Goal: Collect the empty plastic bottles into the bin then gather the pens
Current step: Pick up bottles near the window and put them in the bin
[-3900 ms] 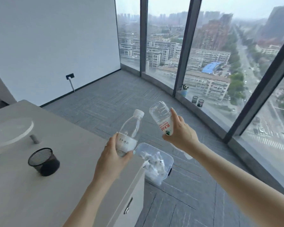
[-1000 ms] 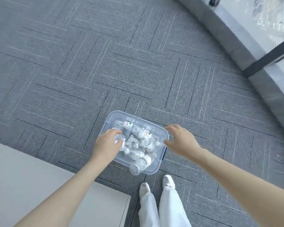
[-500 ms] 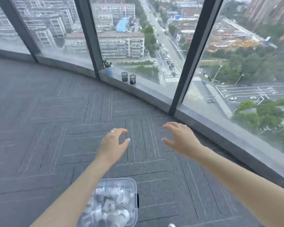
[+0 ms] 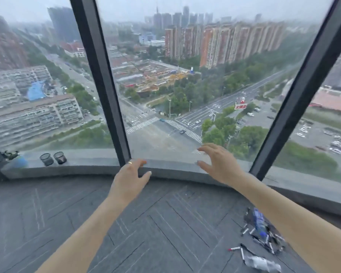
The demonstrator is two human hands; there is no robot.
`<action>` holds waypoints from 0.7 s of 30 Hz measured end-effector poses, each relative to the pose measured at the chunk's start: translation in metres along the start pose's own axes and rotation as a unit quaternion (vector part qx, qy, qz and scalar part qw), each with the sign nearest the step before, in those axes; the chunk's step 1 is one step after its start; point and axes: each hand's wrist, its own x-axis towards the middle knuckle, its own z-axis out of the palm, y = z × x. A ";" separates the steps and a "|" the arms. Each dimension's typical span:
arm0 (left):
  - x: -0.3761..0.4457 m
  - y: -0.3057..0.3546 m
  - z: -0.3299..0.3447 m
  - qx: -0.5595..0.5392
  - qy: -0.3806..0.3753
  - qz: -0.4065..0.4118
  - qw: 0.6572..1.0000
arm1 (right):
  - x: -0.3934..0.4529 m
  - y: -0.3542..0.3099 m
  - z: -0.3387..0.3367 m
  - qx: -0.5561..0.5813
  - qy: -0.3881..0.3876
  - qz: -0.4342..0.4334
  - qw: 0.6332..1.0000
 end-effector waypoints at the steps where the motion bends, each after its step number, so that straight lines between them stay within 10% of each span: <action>1: 0.005 0.020 0.015 -0.002 -0.013 0.013 1.000 | -0.012 0.027 -0.014 -0.004 0.007 0.020 1.000; 21: 0.084 0.305 0.328 0.004 -0.259 0.180 0.949 | -0.161 0.394 -0.077 0.024 0.019 0.341 0.939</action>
